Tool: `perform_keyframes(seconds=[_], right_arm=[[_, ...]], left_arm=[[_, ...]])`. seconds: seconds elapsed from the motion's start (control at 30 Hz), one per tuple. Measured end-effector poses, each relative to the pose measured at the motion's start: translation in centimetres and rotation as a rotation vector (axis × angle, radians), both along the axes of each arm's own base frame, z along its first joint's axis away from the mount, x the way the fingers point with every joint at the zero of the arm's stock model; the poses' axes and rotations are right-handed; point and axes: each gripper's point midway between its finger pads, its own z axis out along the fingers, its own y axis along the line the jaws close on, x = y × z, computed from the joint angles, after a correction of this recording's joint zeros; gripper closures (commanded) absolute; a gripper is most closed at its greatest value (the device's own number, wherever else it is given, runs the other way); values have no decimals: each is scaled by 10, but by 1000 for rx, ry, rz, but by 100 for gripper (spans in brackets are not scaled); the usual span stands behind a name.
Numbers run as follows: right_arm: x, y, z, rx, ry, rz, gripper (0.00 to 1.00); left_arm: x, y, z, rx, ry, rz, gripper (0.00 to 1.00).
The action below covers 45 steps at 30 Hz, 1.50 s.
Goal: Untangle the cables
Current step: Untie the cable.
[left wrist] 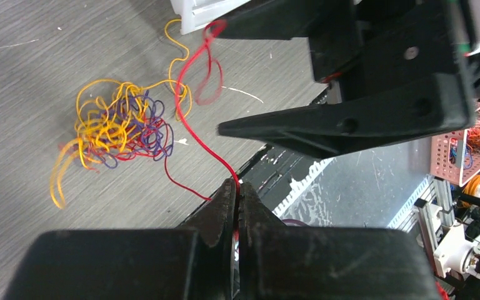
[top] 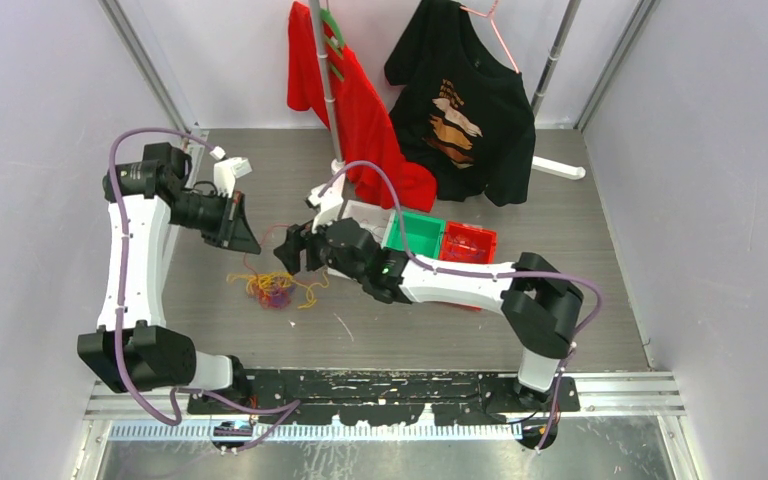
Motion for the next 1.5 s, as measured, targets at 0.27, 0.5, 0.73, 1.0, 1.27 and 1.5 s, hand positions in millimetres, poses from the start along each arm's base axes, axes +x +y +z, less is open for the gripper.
perform_keyframes(seconds=[0.27, 0.5, 0.73, 1.0, 1.27, 1.5], right_arm=[[1, 28, -20, -31, 1, 29, 26], [-3, 34, -27, -34, 5, 44, 26], [-12, 22, -33, -14, -10, 43, 28], [-45, -4, -41, 16, -46, 122, 29], [-59, 39, 14, 125, -147, 233, 29], [-49, 77, 38, 190, -186, 254, 34]], left_arm=[[-8, -3, 30, -1, -95, -16, 100], [-13, -4, 48, 4, -169, -8, 100], [-11, 6, 58, 73, -217, 69, 100], [-3, 12, 90, 106, -344, 140, 100], [-2, 10, 104, 88, -364, 165, 100], [-4, 8, 130, 79, -443, 174, 100]])
